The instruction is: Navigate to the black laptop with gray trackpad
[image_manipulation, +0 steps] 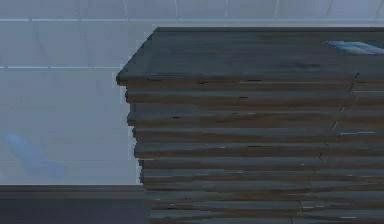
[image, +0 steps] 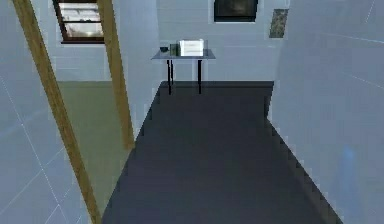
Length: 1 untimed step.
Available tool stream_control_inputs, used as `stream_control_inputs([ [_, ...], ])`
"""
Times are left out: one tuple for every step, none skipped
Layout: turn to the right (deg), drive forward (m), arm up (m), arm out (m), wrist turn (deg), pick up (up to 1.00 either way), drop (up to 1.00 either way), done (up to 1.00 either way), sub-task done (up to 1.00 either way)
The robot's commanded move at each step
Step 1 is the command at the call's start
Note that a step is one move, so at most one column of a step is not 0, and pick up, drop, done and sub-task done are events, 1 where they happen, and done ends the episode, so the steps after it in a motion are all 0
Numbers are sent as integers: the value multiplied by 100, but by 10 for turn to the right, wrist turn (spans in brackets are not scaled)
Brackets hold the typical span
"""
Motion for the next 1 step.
stream_control_inputs([
  [30,0,0,0,0,0,0,0,0],
])
